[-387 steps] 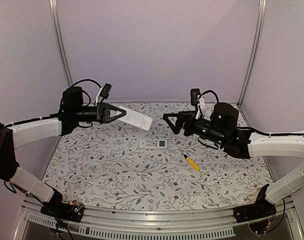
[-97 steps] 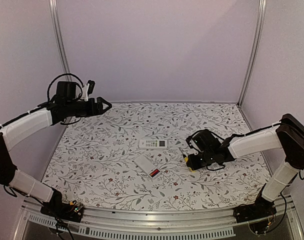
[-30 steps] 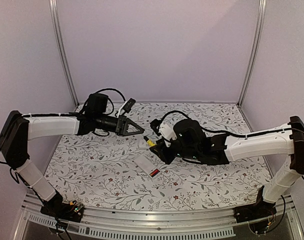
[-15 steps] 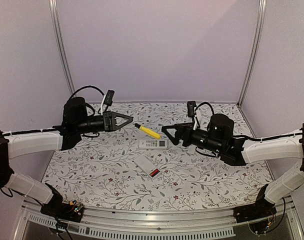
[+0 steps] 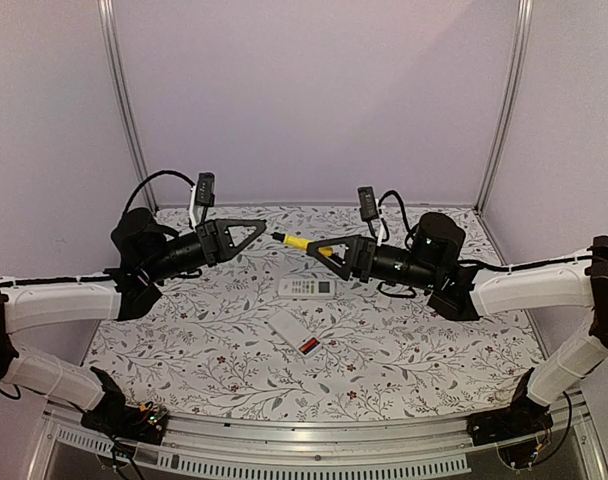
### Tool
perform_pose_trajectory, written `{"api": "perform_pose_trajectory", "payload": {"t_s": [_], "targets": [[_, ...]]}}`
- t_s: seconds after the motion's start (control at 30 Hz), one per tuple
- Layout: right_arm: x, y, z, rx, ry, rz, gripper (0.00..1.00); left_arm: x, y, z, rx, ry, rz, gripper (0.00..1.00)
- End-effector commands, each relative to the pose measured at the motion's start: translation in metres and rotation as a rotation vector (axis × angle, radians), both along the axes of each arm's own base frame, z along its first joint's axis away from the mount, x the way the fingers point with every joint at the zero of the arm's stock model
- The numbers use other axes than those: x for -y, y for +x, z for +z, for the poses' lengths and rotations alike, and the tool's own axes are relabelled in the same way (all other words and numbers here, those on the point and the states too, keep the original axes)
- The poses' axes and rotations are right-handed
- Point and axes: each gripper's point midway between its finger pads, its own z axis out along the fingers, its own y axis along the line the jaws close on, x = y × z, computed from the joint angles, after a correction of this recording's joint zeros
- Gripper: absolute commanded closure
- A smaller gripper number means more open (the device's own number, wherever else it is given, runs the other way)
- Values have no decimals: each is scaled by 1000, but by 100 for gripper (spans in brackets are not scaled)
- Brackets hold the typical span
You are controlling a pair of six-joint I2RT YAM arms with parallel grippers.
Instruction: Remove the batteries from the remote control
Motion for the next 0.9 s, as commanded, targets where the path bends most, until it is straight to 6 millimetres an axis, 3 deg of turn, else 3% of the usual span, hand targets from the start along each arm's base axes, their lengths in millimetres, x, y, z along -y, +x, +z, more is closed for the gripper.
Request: {"api": "perform_pose_trajectory", "payload": {"t_s": [0.0,0.37,0.67,0.87], "targets": [[-9,-4,8,-9,25,55,19,2,-17,17,74,-45,-17,100],[-15,-10,26,7,65,119,56,0,-24,15,80,-43,-15,100],[-18,-13,20,-11,66,146,59,-2,-26,18,92,-48,-10,100],[-17,-14,23,-7,79,147,71,-1,-27,18,92,-45,-12,100]]}}
